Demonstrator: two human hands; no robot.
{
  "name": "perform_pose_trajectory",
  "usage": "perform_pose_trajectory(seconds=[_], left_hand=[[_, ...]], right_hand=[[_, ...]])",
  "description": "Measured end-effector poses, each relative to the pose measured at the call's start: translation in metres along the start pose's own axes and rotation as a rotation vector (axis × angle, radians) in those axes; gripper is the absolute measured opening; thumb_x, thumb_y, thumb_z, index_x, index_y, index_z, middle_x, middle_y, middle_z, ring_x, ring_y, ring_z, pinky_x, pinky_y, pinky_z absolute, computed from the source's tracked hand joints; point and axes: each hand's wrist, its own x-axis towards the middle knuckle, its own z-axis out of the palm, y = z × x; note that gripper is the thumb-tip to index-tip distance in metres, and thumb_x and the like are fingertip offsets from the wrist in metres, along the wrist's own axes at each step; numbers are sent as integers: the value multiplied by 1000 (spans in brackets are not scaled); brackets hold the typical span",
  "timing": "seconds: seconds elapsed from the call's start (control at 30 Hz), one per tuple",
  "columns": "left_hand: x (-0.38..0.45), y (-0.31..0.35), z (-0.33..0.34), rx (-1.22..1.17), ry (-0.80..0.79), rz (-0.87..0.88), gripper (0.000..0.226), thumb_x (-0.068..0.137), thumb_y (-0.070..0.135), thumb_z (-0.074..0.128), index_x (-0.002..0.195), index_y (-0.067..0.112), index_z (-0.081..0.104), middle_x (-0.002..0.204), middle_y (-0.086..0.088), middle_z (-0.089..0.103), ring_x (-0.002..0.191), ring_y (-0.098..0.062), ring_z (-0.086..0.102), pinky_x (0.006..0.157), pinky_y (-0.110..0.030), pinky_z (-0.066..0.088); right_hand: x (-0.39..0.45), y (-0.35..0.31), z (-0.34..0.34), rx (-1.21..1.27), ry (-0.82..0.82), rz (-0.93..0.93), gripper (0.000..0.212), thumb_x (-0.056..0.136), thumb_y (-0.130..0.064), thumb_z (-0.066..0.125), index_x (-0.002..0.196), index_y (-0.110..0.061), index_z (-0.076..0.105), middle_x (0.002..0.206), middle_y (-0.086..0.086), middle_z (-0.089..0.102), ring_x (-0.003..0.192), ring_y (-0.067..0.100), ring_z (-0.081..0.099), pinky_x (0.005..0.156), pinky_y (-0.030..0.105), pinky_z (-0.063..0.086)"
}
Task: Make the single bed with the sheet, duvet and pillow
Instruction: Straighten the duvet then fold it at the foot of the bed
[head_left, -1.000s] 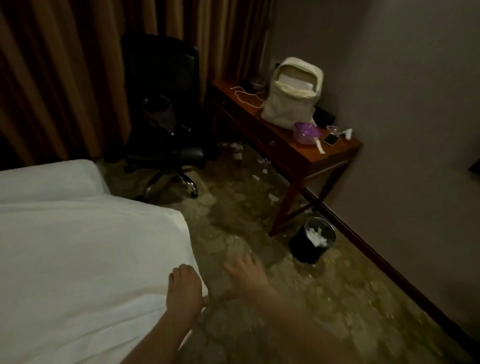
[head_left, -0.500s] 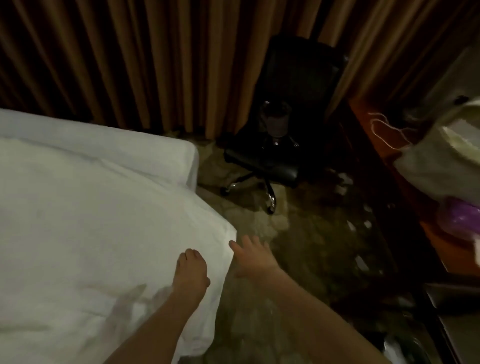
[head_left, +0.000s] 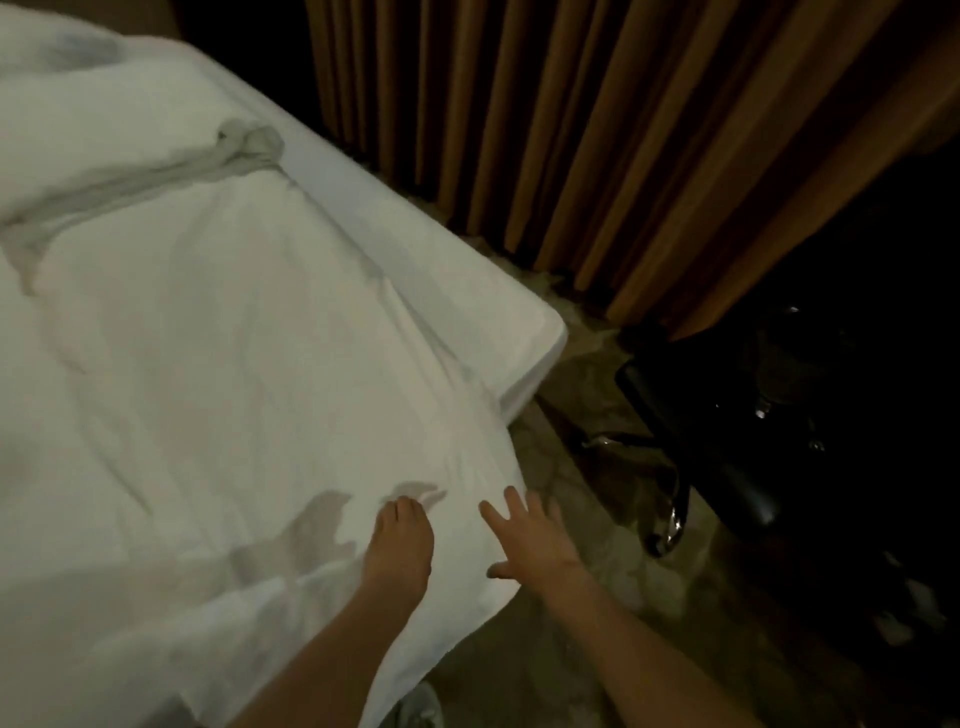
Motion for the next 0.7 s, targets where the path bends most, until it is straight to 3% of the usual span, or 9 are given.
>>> perform_pose_trajectory(seconds=[0.13, 0.17, 0.23, 0.27, 0.33, 0.4, 0.57, 0.7], left_hand=[[15, 23, 12, -172, -103, -84, 59, 91, 14, 56, 141, -2, 28, 141, -16, 35, 129, -29, 36, 113, -34, 26], [16, 27, 17, -223, -118, -125, 64, 86, 16, 67, 137, -6, 35, 135, -19, 42, 123, -30, 43, 109, -35, 33], [18, 32, 20, -264, -104, -153, 83, 54, 23, 92, 119, -13, 55, 112, -23, 56, 102, -33, 58, 94, -37, 48], [21, 35, 21, -261, -114, -170, 86, 54, 25, 92, 120, -14, 53, 114, -24, 55, 105, -36, 57, 96, -39, 47], [27, 39, 31, -254, -160, -241, 81, 84, 25, 67, 143, -10, 23, 143, -22, 31, 133, -38, 31, 115, -42, 23], [36, 40, 42, -314, -171, -337, 79, 93, 26, 54, 148, -6, 6, 152, -20, 14, 141, -37, 13, 118, -43, 9], [51, 52, 55, -319, -195, -509, 86, 95, 29, 53, 148, -5, -6, 156, -22, 1, 144, -38, 2, 118, -45, 3], [77, 88, 51, -495, -179, -649, 94, 92, 40, 54, 149, -2, -8, 157, -19, -2, 145, -35, 2, 119, -43, 4]], right_hand=[[34, 16, 4, -114, -40, -108, 81, 92, -42, 55, 152, -28, 1, 158, 11, -2, 144, 37, 2, 113, 56, 5], [38, 16, 7, -139, -70, -139, 82, 92, -42, 55, 152, -29, 0, 158, 11, -3, 144, 37, 1, 113, 57, 4], [45, 18, 15, -176, -126, -218, 83, 93, -41, 54, 152, -29, -3, 158, 12, -6, 144, 37, -1, 112, 59, 1], [50, 19, 19, -199, -134, -262, 83, 93, -40, 54, 152, -29, -3, 158, 12, -7, 144, 37, -2, 112, 60, 0], [66, 22, 24, -226, -129, -322, 83, 93, -40, 54, 152, -29, -4, 158, 12, -8, 145, 37, -3, 111, 60, -1], [83, 27, 27, -223, -134, -336, 83, 94, -42, 52, 151, -29, -6, 158, 11, -10, 145, 36, -3, 111, 60, -1], [125, 51, 33, -389, 4, -491, 83, 96, -44, 46, 150, -25, -13, 157, 19, -10, 143, 42, -1, 108, 65, -3], [140, 80, 33, -382, -53, -453, 84, 96, -48, 43, 149, -26, -17, 157, 18, -13, 144, 39, -4, 109, 63, -1]])
